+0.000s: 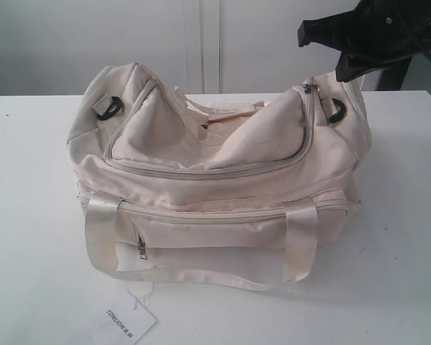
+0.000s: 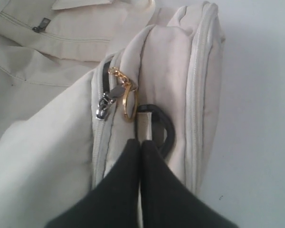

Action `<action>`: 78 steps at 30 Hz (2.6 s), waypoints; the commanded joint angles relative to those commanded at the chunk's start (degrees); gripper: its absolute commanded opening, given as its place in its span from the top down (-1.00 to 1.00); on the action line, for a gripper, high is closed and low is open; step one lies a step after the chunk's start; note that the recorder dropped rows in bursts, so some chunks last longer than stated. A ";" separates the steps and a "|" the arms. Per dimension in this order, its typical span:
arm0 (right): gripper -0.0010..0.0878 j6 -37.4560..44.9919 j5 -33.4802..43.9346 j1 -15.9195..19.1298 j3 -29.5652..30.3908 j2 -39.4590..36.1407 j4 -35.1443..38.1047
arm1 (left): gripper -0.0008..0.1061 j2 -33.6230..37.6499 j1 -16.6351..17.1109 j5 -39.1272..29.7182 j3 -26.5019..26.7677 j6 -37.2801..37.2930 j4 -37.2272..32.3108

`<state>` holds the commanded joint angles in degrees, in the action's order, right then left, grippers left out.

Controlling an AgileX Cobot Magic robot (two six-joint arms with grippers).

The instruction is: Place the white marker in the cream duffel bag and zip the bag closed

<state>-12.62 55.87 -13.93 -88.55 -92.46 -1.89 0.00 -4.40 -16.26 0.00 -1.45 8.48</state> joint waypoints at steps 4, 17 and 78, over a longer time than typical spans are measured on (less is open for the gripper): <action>0.98 0.00 2.63 2.44 0.00 0.00 0.00 | 0.99 0.00 0.00 0.00 0.00 0.00 0.00; 0.98 2.73 9.21 11.31 0.00 1.37 -1.28 | 0.99 0.00 0.00 0.00 0.00 0.00 0.00; 0.98 6.46 -18.36 13.93 39.67 51.45 -4.10 | 0.99 0.00 0.00 0.00 0.00 0.00 0.00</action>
<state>-6.16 37.51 0.00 -48.89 -41.00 -5.99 0.00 -4.40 -16.26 0.00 -1.45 8.48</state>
